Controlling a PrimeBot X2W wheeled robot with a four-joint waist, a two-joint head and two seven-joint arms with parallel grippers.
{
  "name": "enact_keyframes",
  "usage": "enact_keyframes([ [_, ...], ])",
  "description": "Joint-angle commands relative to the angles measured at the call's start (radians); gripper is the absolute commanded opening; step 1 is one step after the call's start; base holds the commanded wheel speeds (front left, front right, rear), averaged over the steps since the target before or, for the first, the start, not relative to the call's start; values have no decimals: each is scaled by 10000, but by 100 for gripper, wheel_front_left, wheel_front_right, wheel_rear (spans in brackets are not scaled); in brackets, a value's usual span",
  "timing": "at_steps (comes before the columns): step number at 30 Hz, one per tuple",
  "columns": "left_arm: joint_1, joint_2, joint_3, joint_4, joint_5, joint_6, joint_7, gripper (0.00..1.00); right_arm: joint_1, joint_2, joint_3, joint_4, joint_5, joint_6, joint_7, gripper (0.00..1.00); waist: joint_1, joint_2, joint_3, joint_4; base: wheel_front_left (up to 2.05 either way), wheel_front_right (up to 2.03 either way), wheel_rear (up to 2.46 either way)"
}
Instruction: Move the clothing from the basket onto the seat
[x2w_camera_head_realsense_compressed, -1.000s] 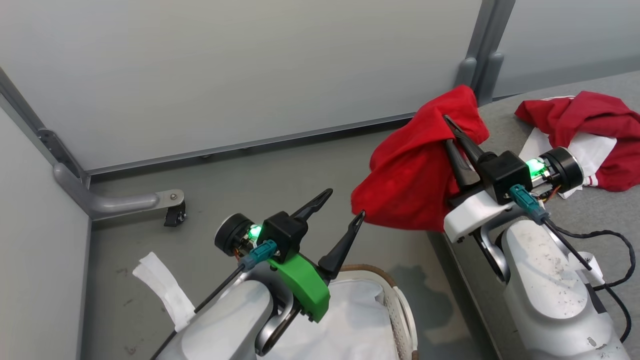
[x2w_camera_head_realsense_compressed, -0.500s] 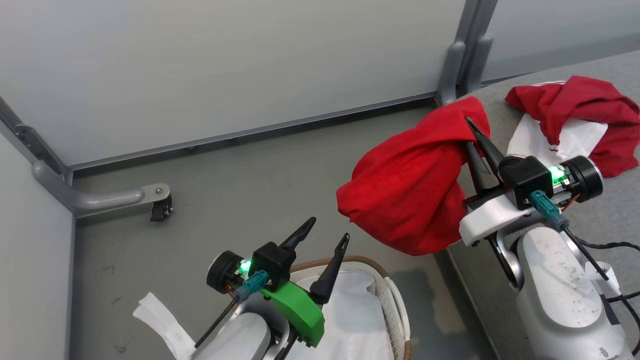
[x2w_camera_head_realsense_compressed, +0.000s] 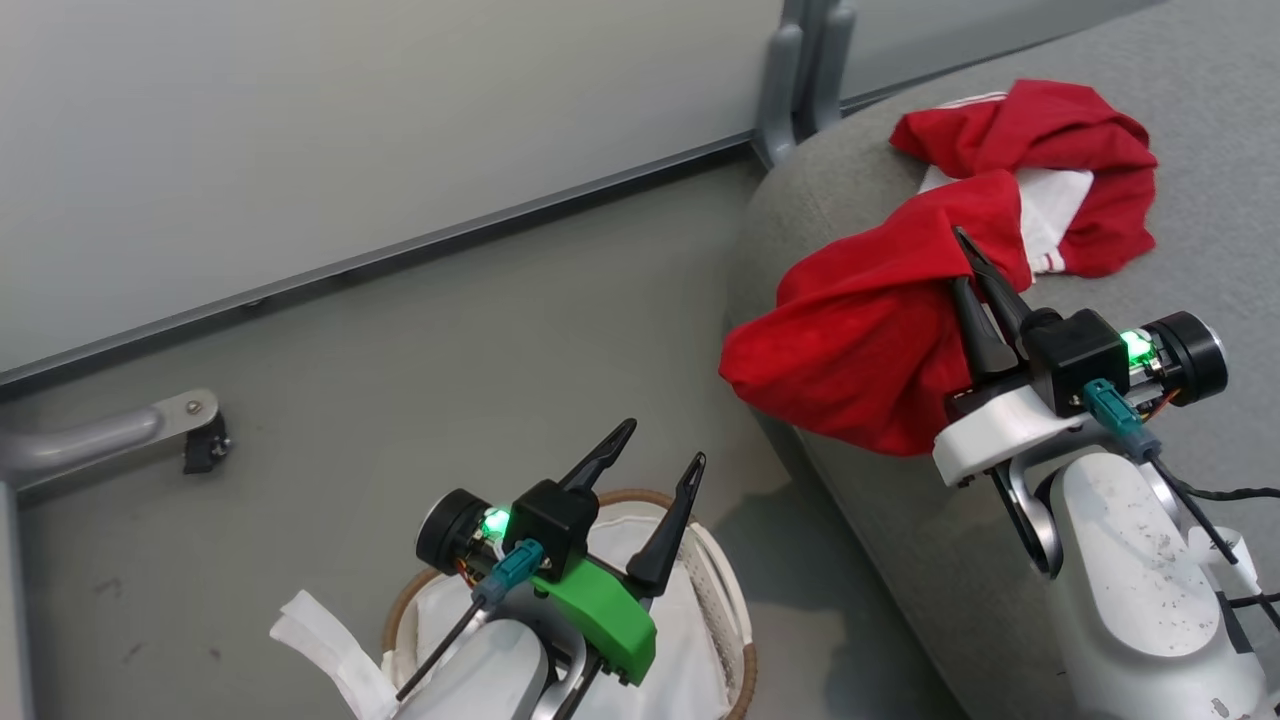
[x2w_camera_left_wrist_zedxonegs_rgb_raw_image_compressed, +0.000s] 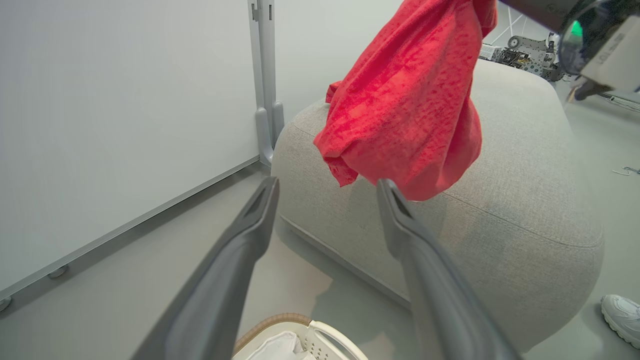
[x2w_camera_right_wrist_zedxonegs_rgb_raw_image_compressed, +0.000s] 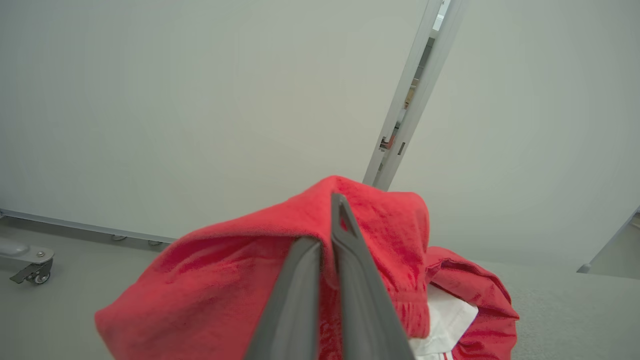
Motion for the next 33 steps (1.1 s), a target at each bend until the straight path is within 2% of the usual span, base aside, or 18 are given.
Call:
enact_keyframes([
  [1,-75,-12,72,0,159,-57,-30,100,25,2,-19,-69,26,-12,-20,0,0,-1,591,-1106,0,0,0],
  [7,-344,-33,135,63,399,-122,-29,100,57,75,-174,-153,63,-12,-20,0,0,-1,1003,-1993,0,0,0],
  [13,-586,-55,76,106,612,-144,-18,100,-28,112,-506,-279,99,-12,-20,0,0,-1,1429,-2258,0,0,0],
  [18,-809,-69,-87,-3,718,-157,-18,100,-463,-373,-1100,-473,-41,-12,-21,0,0,-1,1808,-2002,0,0,0],
  [29,-1355,331,-442,-473,887,-163,-19,100,-2510,-2475,-2396,-570,-227,-12,-20,0,0,-1,3193,-933,0,0,0],
  [33,-1606,490,-417,-547,1018,-162,-19,100,-3090,-2848,-2992,-219,-210,-12,-20,0,0,-1,3799,-574,0,0,0],
])
